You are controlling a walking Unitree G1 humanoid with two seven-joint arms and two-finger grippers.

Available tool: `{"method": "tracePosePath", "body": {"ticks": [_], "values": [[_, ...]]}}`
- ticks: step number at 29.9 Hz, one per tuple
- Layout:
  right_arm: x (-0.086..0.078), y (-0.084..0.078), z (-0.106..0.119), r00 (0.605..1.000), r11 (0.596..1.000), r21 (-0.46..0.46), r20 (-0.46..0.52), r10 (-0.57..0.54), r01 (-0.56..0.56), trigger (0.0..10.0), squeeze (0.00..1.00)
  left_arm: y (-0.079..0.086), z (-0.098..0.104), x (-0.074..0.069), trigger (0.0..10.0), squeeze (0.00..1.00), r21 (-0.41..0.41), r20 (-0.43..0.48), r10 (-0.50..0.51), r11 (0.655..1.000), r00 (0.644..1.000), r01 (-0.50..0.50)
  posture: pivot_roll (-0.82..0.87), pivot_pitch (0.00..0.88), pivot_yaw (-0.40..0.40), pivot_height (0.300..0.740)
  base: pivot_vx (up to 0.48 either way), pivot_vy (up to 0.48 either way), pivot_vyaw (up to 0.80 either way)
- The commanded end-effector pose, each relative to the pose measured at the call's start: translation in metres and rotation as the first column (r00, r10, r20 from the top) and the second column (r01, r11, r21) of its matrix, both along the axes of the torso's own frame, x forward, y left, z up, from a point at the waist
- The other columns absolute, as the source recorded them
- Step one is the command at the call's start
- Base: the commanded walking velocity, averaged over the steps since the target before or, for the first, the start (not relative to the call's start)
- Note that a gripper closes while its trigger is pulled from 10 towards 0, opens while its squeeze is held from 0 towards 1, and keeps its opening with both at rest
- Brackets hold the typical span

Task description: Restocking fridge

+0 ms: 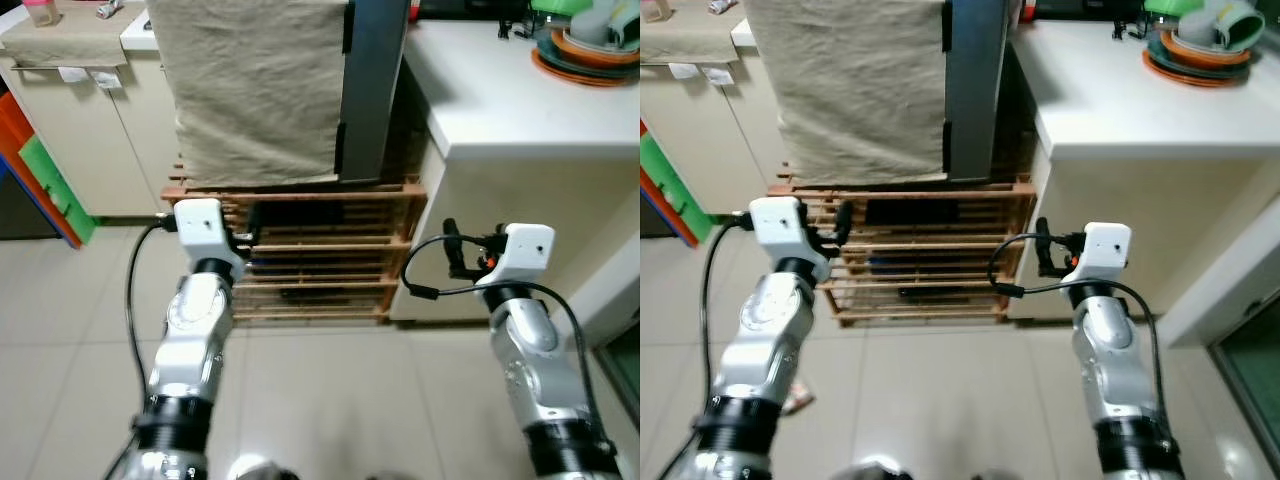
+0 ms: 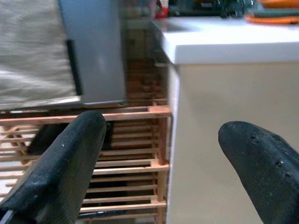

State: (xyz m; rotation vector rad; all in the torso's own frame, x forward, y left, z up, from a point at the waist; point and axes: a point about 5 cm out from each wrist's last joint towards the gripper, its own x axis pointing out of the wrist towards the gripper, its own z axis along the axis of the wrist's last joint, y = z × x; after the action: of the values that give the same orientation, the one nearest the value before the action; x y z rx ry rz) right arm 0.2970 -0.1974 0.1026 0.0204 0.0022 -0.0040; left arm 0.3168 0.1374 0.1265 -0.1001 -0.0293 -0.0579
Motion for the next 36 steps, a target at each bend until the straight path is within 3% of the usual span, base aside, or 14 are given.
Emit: {"method": "tracePosePath", "body": {"ticks": [1, 6, 14, 32, 36], "values": [[0.003, 0.004, 0.007, 0.999, 1.0, -0.011, 0.03, 0.015, -0.015, 10.0, 0.0, 0.001, 0.01, 0.004, 10.0, 0.0, 0.009, 0.041, -0.013, 1.0, 0.999, 0.012, -0.08, 0.0, 0.012, 0.74, 0.251, 0.0, 0.0], [0.004, 0.02, 0.012, 0.995, 0.995, -0.045, 0.048, 0.093, -0.091, 10.0, 0.0, 0.0, 0.01, 0.006, 10.0, 0.0, 0.001, 0.028, -0.012, 1.0, 1.0, 0.012, -0.08, 0.0, 0.004, 0.74, 0.48, 0.0, 0.0], [0.003, 0.031, 0.014, 0.986, 0.986, -0.058, 0.057, 0.158, -0.154, 10.0, 0.0, -0.001, 0.008, 0.007, 10.0, 0.0, 0.001, 0.021, -0.011, 1.0, 1.0, 0.011, -0.08, 0.0, -0.001, 0.74, 0.48, 0.0, 0.0], [0.005, 0.03, 0.013, 0.986, 0.986, -0.042, 0.042, 0.16, -0.158, 10.0, 0.0, 0.0, 0.005, 0.01, 10.0, 0.0, -0.012, 0.012, -0.001, 1.0, 1.0, 0.001, -0.09, 0.0, -0.007, 0.74, 0.463, 0.0, 0.0], [0.005, 0.027, 0.011, 0.989, 0.989, -0.029, 0.031, 0.148, -0.147, 10.0, 0.0, 0.0, 0.0, 0.011, 10.0, 0.0, -0.022, -0.02, 0.012, 1.0, 1.0, -0.012, -0.09, 0.0, -0.006, 0.74, 0.0, 0.0, 0.0]]}}
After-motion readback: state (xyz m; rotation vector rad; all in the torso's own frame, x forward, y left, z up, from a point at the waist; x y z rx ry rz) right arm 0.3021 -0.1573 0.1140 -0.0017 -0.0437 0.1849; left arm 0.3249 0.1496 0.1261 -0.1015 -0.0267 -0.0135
